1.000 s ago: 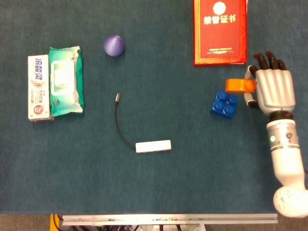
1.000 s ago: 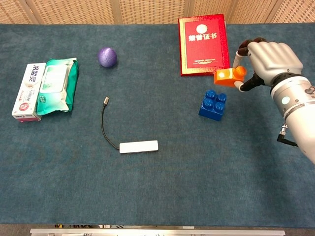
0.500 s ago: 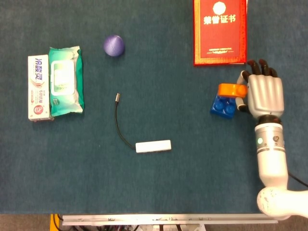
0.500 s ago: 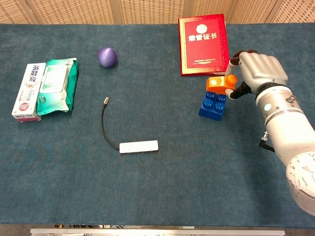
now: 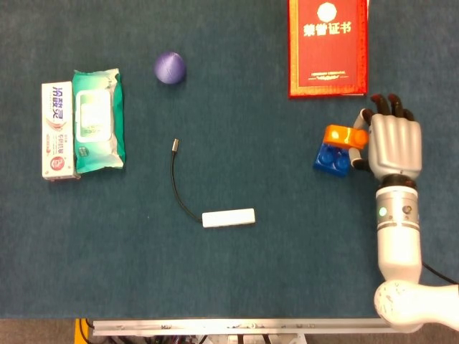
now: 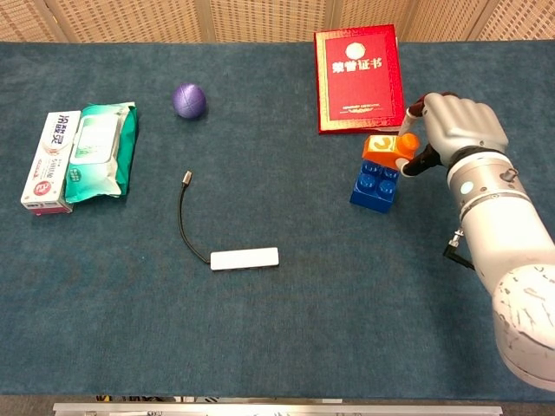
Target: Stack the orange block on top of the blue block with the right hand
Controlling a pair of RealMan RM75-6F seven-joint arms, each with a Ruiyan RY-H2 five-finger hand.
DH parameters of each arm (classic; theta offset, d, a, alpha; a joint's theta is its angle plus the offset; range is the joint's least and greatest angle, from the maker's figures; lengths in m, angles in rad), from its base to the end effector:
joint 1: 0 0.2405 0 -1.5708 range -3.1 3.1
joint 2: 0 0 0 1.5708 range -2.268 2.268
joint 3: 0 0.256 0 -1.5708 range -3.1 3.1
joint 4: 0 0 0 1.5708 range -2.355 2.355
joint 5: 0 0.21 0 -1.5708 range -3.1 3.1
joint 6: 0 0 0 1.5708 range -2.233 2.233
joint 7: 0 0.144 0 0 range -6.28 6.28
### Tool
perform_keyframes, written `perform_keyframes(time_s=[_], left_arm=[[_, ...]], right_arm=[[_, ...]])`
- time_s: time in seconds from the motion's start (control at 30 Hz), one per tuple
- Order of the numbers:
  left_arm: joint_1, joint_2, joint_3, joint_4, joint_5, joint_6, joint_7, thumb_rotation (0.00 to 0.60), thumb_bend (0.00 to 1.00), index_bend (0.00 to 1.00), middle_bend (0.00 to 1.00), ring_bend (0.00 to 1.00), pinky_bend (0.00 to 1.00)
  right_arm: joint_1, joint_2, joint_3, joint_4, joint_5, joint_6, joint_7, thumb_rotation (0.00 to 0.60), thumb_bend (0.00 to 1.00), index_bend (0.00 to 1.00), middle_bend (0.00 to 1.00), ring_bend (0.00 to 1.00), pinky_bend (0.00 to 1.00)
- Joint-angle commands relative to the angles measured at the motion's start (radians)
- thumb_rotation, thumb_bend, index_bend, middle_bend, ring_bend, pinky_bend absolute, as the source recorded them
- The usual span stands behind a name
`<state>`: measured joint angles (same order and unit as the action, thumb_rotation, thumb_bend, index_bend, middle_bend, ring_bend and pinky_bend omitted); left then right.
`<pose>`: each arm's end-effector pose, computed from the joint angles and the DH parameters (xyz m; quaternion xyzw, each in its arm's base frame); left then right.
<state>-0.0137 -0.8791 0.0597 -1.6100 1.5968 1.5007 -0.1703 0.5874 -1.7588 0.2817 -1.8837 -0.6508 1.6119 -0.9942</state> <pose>-0.3312 0.1348 0.2203 -0.6309 -0.4006 -0.3297 0.5768 -0.1348 -0.2669 -0.0086 0.5885 -0.4898 0.2600 0.5884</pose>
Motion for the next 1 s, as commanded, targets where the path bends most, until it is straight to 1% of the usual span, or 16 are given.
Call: perform_keyframes(time_s=[0.03,0.43,1.0], left_arm=[[0.0,0.0,0.0,0.0,0.0,0.0,0.001,0.6,0.04,0.53,0.61,0.49,0.49],[0.002,-0.003,0.001,0.001,0.002,0.004,0.011,0.6,0.04,0.53,0.61,0.49,0.49],[0.007,-0.007,0.001,0.005,-0.001,0.008,0.006,0.6,0.04,0.53,0.61,0.49,0.49]], right_arm=[[0.008,-0.003,0.008,-0.012,0.015,0.019,-0.028,0.6,0.31,0.52,0.19,0.08,0.23],[0.039,-0.024,0.05,-0.016,0.088,0.061,-0.101,0.6,0.31,0.52,0.19,0.08,0.25],[0.057,-0.043,0.061,0.022,0.128,0.051,-0.098,0.6,0.32,0.52,0.19,0.08,0.25]])
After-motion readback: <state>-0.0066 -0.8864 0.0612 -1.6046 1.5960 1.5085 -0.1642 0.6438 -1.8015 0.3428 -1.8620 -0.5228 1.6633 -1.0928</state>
